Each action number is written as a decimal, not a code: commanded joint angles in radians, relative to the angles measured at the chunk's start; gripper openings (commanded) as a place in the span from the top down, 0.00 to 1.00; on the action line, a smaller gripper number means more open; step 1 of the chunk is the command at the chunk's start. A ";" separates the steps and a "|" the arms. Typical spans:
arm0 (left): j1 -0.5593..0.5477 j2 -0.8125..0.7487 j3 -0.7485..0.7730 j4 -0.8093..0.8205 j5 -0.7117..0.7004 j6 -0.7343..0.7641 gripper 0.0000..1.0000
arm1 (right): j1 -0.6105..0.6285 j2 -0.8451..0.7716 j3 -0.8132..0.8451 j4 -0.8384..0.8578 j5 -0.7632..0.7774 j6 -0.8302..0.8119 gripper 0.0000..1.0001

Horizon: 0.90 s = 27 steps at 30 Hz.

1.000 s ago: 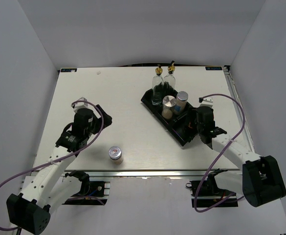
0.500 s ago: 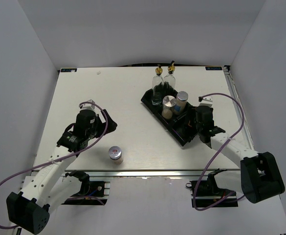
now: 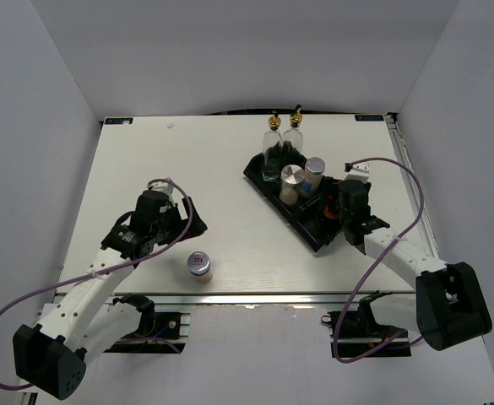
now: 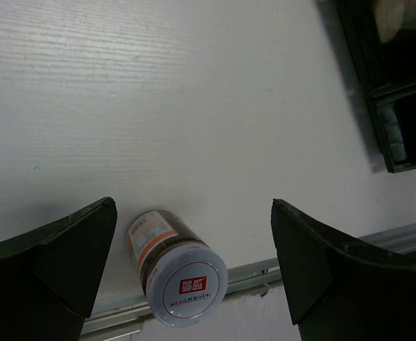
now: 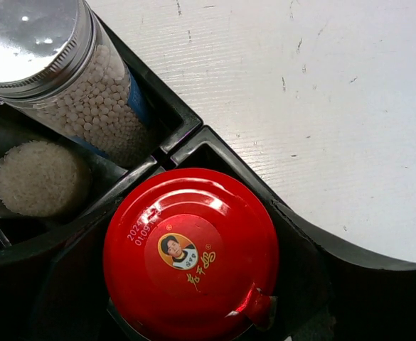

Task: Organize the condiment bottles

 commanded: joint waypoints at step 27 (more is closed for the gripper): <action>-0.069 0.083 0.041 -0.205 0.178 0.124 0.02 | 0.007 -0.251 0.121 -0.139 0.030 -0.029 0.11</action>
